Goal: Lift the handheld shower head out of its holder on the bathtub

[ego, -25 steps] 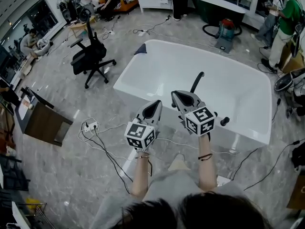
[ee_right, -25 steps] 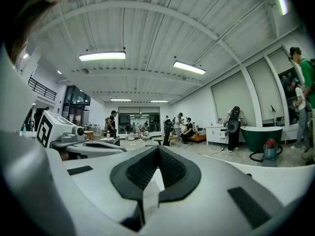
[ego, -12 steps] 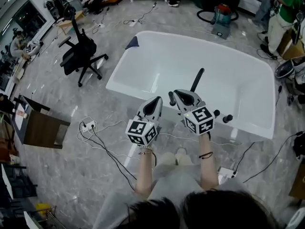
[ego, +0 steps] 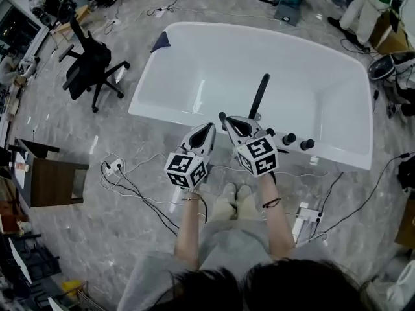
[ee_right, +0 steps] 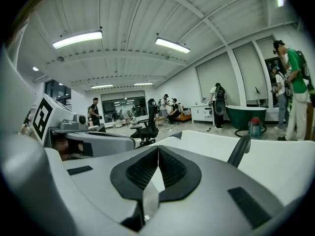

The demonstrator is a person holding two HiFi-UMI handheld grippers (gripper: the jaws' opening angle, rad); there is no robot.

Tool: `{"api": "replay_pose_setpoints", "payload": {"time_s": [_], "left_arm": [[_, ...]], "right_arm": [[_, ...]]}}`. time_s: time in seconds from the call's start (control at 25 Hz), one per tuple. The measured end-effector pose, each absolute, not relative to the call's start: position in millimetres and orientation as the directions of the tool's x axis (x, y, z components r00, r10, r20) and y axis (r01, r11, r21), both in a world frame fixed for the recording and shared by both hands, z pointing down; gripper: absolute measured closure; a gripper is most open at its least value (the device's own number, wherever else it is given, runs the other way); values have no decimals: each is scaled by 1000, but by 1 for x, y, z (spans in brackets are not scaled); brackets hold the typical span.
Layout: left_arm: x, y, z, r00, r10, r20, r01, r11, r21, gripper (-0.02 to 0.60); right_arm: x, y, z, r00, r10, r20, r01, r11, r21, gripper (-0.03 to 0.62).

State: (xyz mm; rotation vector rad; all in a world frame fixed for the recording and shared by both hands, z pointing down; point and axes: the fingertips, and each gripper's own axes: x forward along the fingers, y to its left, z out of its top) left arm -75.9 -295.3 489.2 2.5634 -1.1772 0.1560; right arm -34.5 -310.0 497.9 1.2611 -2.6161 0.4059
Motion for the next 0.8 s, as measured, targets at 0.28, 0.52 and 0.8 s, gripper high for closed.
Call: {"api": "replay_pose_setpoints", "payload": {"time_s": [0.28,0.52,0.8], "left_arm": [[-80,-311,539,678,-686,263,-734,-618,281,575],[-85,-319,577,682,-681,266,-730,-606,316,575],[-81,-326,608,704,-654,277,-709,-626,326,575]], "right_arm": [[-30,-332,556,-534,-769,350,-844,507,-175,592],[-37,-345,588,-524,-769,367,-850,500,-165,583],[-41,-353,625,-534,-750,390,-843,507,-180,519]]}}
